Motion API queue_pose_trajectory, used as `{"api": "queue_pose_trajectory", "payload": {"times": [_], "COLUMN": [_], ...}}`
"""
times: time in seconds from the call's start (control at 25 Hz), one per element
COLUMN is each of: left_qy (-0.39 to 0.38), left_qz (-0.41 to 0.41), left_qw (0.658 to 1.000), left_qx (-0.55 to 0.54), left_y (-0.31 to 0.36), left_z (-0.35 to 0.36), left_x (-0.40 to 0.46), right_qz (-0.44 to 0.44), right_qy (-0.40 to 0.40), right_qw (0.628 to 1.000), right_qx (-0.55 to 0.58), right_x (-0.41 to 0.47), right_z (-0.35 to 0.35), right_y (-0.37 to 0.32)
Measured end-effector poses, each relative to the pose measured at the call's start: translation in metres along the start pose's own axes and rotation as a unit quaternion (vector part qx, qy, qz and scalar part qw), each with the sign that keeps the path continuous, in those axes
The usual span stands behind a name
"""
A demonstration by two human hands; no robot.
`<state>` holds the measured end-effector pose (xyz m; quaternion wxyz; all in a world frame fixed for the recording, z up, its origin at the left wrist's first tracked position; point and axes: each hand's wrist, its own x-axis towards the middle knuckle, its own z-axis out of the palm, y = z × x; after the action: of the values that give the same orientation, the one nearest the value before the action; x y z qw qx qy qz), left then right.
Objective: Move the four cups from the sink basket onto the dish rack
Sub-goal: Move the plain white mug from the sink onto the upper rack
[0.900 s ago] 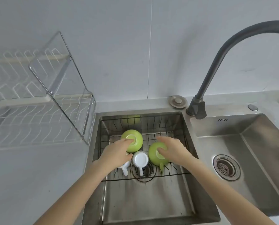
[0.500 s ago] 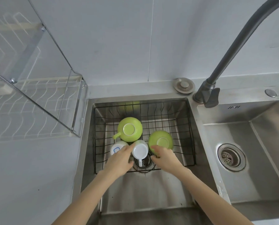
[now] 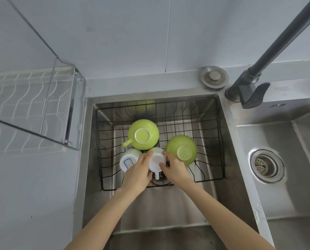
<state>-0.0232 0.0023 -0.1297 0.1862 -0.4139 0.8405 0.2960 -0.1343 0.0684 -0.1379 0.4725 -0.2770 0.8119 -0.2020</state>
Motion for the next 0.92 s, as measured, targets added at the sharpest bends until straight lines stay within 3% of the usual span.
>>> {"api": "queue_pose_trajectory", "payload": {"times": [0.32,0.6,0.92], "left_qy": [0.036,0.064,0.1], "left_qz": [-0.002,0.031,0.164], "left_qw": [0.998,0.997,0.976], "left_qx": [0.058,0.031,-0.101], "left_y": [0.005,0.003,0.003], "left_z": [0.008,0.004,-0.018], "left_x": [0.006,0.0,-0.028], "right_qz": [0.006,-0.006,-0.087], "right_qy": [0.019,0.031,0.006], "right_qw": [0.999,0.998,0.996], "right_qx": [0.038,0.046,-0.015], "right_x": [0.002,-0.01,-0.059], "right_z": [0.004,-0.002,-0.04], "right_y": [0.002,0.001,-0.008]}}
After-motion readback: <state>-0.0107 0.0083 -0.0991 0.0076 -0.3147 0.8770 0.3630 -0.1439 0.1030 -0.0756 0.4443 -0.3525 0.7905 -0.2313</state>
